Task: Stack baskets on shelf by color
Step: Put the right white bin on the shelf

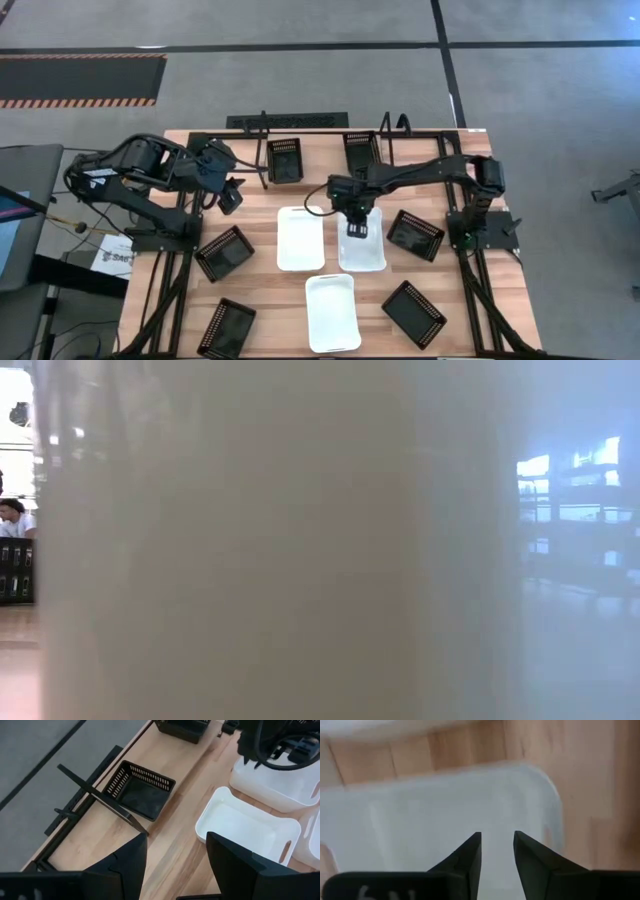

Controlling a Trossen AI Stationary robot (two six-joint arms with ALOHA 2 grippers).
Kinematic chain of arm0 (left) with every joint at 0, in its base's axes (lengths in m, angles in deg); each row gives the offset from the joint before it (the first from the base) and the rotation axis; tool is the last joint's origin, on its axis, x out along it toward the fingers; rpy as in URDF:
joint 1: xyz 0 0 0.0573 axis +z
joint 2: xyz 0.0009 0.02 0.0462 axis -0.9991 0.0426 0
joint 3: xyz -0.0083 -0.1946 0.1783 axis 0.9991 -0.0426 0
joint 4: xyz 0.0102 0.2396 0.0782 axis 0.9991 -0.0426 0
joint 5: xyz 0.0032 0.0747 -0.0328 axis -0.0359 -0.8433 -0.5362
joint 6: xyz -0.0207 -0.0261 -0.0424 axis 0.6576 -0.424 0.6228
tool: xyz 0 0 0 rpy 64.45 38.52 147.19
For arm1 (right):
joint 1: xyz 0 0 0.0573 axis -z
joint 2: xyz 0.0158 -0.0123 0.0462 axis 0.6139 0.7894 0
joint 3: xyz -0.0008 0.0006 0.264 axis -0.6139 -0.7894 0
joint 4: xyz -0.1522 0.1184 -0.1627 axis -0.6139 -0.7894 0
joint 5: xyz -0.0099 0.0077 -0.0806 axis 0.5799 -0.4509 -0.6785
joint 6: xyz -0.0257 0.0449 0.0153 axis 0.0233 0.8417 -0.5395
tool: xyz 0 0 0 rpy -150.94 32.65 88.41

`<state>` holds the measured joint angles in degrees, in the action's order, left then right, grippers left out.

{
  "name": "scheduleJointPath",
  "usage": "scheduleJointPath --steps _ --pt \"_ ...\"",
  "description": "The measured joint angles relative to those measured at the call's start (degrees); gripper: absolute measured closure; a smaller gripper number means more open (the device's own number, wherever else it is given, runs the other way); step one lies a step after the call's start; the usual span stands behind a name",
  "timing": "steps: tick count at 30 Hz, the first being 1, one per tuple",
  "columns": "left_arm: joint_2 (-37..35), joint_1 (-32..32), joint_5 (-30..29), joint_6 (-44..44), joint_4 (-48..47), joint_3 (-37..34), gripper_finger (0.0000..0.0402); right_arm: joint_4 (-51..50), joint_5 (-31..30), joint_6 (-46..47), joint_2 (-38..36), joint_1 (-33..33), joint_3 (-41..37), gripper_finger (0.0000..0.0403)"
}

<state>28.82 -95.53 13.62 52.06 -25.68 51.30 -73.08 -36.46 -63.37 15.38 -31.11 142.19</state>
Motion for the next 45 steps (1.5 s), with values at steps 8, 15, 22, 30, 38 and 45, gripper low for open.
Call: scheduleJointPath --steps 8,15,22,30,38,45 --pt "0.00 0.02 -0.46 0.00 0.02 0.00 0.0209 -1.26 -1.91 -1.19 -0.48 -0.12 -0.02 0.0279" --pt "0.00 0.02 -0.49 -0.02 0.01 0.00 0.0209 -3.36 -2.14 -0.11 -0.59 -1.39 2.21 0.0279" --pt "0.00 0.02 -0.53 -0.40 0.00 0.00 0.0209 -7.43 -4.84 -0.60 -0.59 -3.64 9.37 0.0280" --pt "0.00 0.00 -0.53 -0.66 -0.01 0.00 0.0209 -7.61 -9.84 -4.90 -0.54 -2.59 12.68 0.0280" --pt "0.00 0.02 -0.43 -0.66 -0.04 0.00 0.0209 -10.27 -8.75 -5.53 2.38 0.19 12.44 0.0280" --pt "0.00 0.02 0.02 -0.68 -0.04 0.02 0.0209 -10.88 -7.10 -6.44 6.24 0.16 12.55 0.0280"
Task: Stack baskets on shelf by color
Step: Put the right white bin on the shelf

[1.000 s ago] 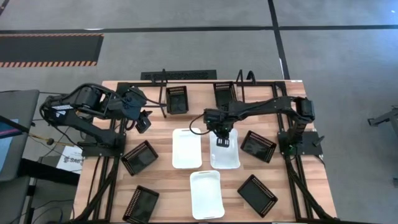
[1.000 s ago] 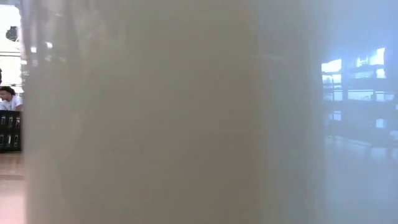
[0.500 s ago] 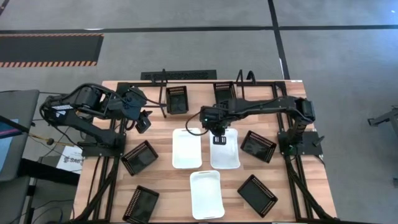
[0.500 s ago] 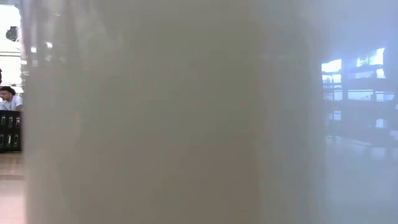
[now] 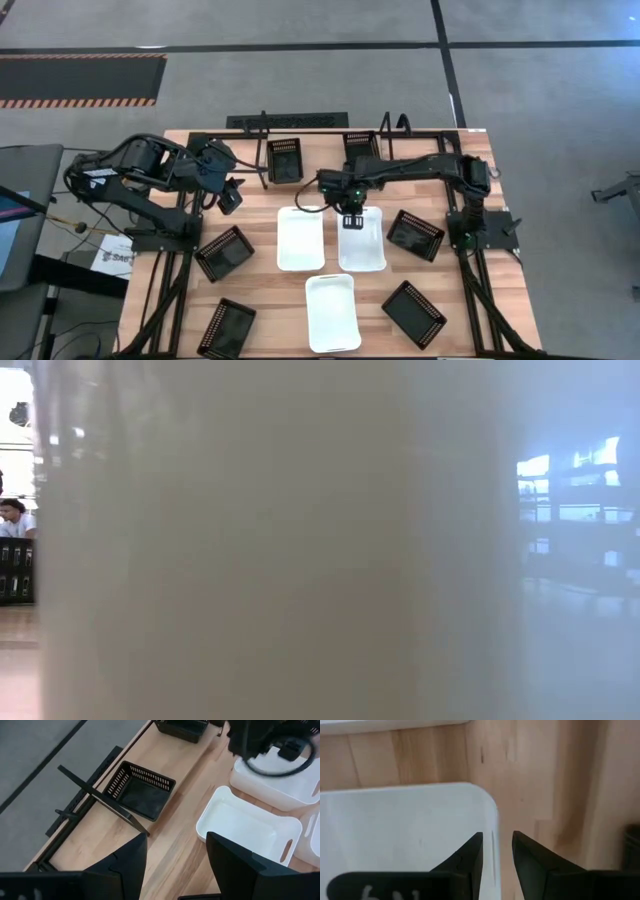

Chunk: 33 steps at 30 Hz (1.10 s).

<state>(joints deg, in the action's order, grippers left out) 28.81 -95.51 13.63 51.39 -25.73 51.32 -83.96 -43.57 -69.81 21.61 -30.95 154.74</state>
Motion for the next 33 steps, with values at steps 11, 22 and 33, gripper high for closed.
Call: scheduleJointPath --steps 11,22,33 --pt "-0.02 0.00 0.00 -0.01 -0.19 0.00 0.0209 -0.86 1.07 -0.33 5.89 -0.14 0.13 0.0294" --pt "-0.02 0.00 -0.02 0.00 -0.22 0.00 0.0209 -4.49 -2.79 1.68 3.48 -0.29 2.64 0.0398" --pt "-0.01 0.00 -0.05 0.02 -0.17 0.00 0.0209 -7.21 -10.70 -1.27 -5.81 0.19 20.07 0.0401"
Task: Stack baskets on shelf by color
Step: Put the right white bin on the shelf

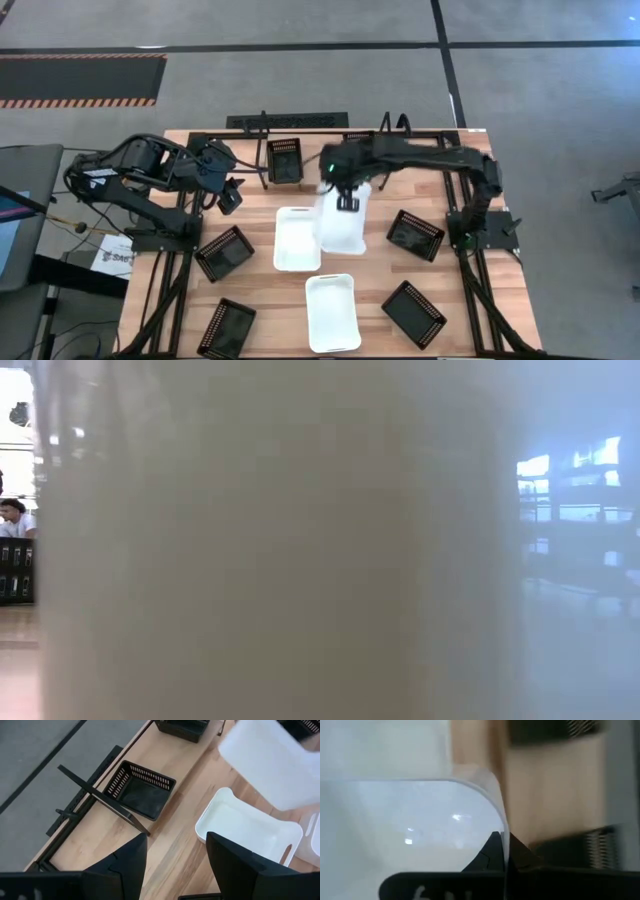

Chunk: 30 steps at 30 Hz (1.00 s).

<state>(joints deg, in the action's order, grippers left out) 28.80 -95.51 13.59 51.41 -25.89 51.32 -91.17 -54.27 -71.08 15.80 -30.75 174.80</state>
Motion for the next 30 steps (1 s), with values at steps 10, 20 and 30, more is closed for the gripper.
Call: scheduleJointPath --steps 10,20,30 --pt "0.00 0.00 -0.02 0.03 0.04 0.00 0.0209 0.42 0.59 -9.23 -0.25 9.64 12.21 0.0402" --pt "0.00 0.00 -0.03 0.17 0.20 0.00 0.0209 2.09 10.26 -16.28 5.03 16.97 12.27 0.0402" --pt "0.02 0.00 -0.06 0.60 0.19 0.00 0.0209 5.31 13.34 -22.62 11.09 18.85 12.34 0.0403"
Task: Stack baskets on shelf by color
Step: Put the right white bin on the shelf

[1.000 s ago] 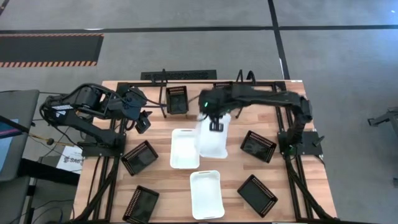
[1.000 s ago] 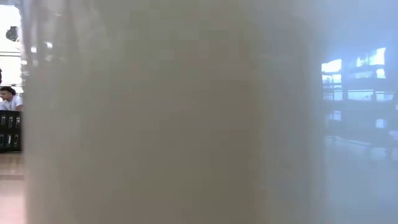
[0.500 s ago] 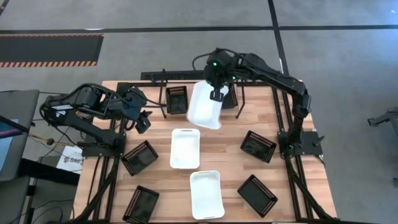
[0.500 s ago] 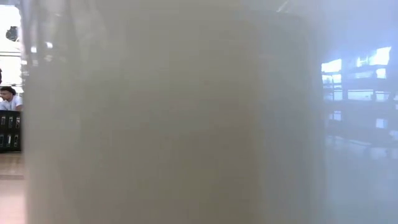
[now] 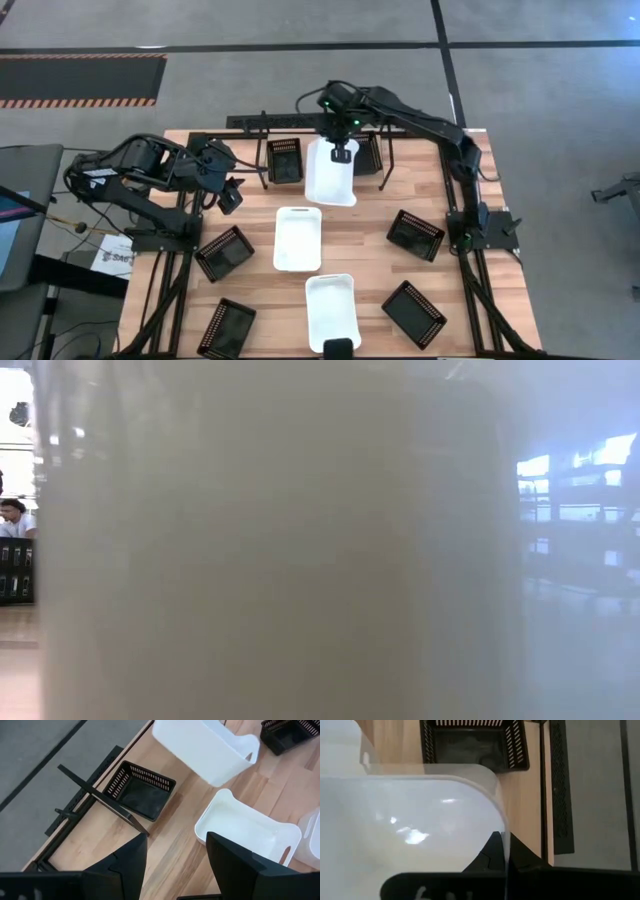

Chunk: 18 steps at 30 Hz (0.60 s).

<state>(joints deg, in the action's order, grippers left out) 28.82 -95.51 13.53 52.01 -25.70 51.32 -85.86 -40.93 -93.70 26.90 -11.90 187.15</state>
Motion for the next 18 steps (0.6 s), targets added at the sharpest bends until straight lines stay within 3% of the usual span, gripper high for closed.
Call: scheduleJointPath --steps 18 --pt "0.00 0.00 0.00 0.06 0.00 0.00 0.0209 6.85 1.56 -2.17 4.50 5.40 -0.04 0.0403"
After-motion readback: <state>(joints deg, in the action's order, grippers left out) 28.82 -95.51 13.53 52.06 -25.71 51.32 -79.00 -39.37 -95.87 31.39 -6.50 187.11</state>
